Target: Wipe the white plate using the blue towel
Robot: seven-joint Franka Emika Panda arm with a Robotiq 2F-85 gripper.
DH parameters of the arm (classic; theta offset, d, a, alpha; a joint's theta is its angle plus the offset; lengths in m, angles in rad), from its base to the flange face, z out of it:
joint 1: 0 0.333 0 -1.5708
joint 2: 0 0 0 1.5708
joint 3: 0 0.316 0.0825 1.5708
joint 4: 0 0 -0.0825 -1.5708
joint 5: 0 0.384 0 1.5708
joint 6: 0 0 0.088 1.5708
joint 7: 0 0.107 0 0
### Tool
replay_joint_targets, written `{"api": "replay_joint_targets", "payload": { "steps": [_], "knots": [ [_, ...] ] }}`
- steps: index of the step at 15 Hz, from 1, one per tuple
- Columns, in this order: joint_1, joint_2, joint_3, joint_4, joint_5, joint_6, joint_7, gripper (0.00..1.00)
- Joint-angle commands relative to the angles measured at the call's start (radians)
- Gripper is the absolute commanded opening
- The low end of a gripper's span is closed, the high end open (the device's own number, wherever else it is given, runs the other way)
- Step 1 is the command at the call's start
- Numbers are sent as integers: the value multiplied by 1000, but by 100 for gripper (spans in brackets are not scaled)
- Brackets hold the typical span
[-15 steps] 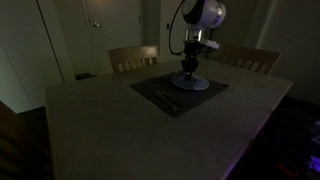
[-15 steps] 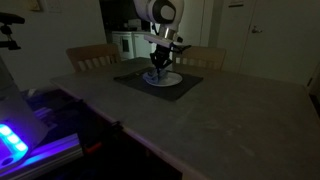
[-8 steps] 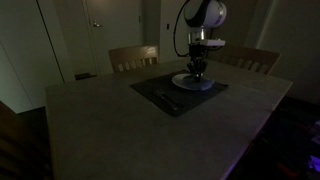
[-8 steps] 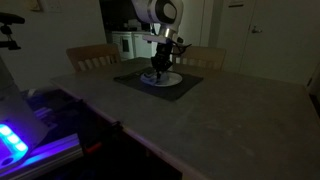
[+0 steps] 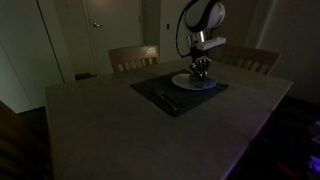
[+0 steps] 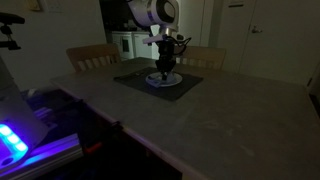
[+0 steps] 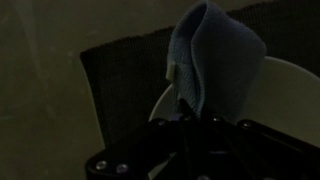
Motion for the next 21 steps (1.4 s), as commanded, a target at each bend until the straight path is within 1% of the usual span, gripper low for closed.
{"api": "replay_joint_targets", "payload": {
  "steps": [1, 4, 7, 9, 11, 13, 16, 19, 21],
  "knots": [
    [52, 39, -47, 24, -84, 38, 121, 2],
    [72, 56, -54, 28, -110, 115, 198, 2],
    [90, 70, -62, 32, -102, 217, 265, 2],
    [99, 74, -65, 35, -95, 267, 286, 2],
    [97, 76, -55, 36, -76, 301, 271, 2],
    [66, 71, -17, 35, -30, 318, 197, 2],
    [11, 57, 50, 30, 80, 324, 55, 2],
    [-47, 49, 114, 41, 201, 297, -86, 2],
    [-75, 45, 140, 45, 255, 258, -156, 2]
  ]
}}
